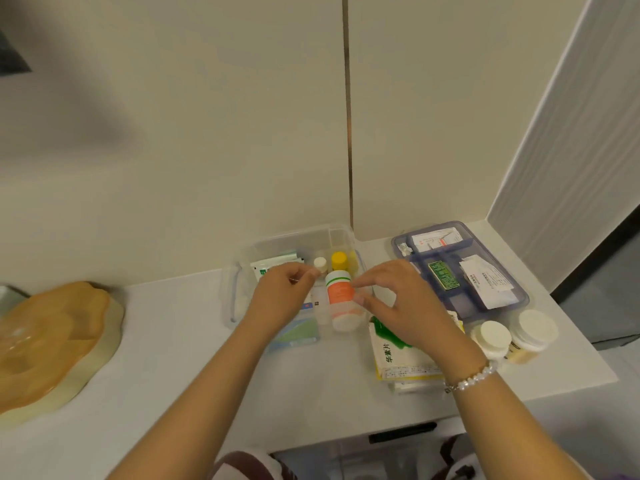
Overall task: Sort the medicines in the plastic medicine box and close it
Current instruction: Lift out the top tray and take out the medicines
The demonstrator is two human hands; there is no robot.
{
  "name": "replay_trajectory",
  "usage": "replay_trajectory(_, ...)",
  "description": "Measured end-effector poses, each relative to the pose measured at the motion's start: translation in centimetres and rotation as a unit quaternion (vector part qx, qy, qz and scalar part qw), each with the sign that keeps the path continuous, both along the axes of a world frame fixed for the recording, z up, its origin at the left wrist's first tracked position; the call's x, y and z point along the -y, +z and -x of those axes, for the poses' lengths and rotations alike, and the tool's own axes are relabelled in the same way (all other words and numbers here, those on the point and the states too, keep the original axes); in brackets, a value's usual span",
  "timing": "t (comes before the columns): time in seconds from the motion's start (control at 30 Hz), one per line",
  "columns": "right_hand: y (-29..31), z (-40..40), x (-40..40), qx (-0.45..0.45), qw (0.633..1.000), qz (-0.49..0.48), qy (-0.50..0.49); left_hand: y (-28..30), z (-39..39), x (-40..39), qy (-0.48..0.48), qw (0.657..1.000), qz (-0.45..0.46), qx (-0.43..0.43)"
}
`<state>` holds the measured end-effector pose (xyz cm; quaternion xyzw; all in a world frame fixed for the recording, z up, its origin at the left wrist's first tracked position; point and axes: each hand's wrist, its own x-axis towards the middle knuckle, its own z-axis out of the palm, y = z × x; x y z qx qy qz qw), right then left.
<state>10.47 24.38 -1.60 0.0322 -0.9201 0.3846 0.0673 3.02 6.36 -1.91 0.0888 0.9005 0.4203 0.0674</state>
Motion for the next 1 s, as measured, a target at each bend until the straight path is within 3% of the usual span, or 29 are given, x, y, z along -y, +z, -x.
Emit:
replay_trajectory(0.23,-0.6,0.9,1.9,0.028,0.998,-0.037,0.036,-2.2,5.0,2.1,-0.116,0.979,0.108,0.131)
replay_trajectory(0.37,-0.9,1.2,2.1,0.03,0.997,-0.049,0.055,-3.2,6.1,1.9,-0.151,0.96,0.186,0.145)
replay_trajectory(0.53,-1.0,1.3,2.0,0.025,0.998,-0.021,0.05,-3.7,6.4,2.1,-0.141,0.958,0.206,0.141)
replay_trajectory(0.67,-1.1,1.3,1.9,0.025,0.998,-0.01,0.049,-3.8,5.9,2.3,-0.165,0.938,0.254,0.168)
replay_trajectory(1.0,-1.5,1.5,1.8,0.029,0.998,-0.001,0.049,-3.4,6.2,2.8,-0.167,0.944,0.208,0.193)
